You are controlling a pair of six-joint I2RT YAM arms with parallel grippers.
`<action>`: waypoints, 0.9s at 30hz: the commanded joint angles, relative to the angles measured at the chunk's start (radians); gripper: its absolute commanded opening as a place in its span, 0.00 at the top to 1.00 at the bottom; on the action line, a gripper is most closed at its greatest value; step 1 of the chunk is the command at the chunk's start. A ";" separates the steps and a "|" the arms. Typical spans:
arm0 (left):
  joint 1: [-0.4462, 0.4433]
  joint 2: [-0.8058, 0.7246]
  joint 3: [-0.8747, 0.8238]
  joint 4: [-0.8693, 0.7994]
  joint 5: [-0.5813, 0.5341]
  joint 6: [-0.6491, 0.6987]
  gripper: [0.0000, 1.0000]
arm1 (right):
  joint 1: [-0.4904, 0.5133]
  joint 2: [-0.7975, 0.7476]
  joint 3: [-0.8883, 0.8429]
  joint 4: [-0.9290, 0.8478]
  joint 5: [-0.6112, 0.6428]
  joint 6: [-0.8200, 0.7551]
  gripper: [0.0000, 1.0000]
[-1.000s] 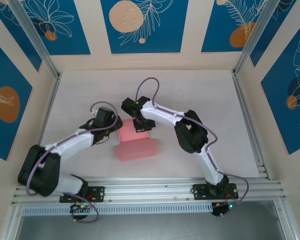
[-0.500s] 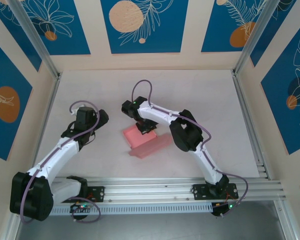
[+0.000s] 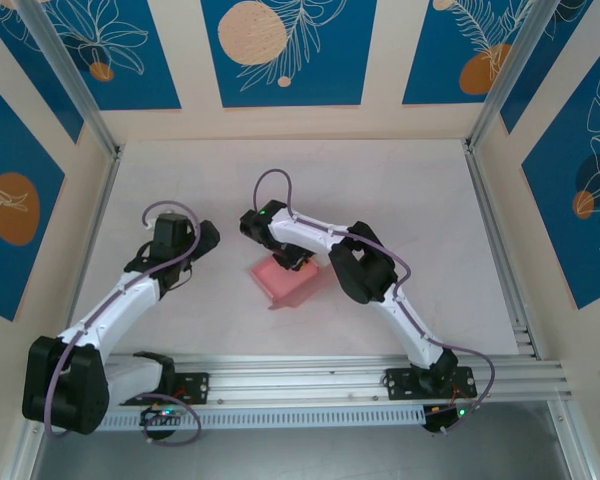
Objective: Fold the paper box
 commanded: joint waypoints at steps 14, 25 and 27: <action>0.015 0.092 0.004 0.078 0.132 0.085 0.08 | 0.003 -0.034 0.208 0.087 -0.111 -0.101 0.40; 0.014 0.166 0.020 0.115 0.292 0.136 0.32 | 0.006 -0.111 0.376 0.033 -0.122 -0.112 0.36; 0.011 0.188 0.030 0.137 0.341 0.148 0.35 | 0.005 -0.154 0.398 0.028 -0.124 -0.100 0.35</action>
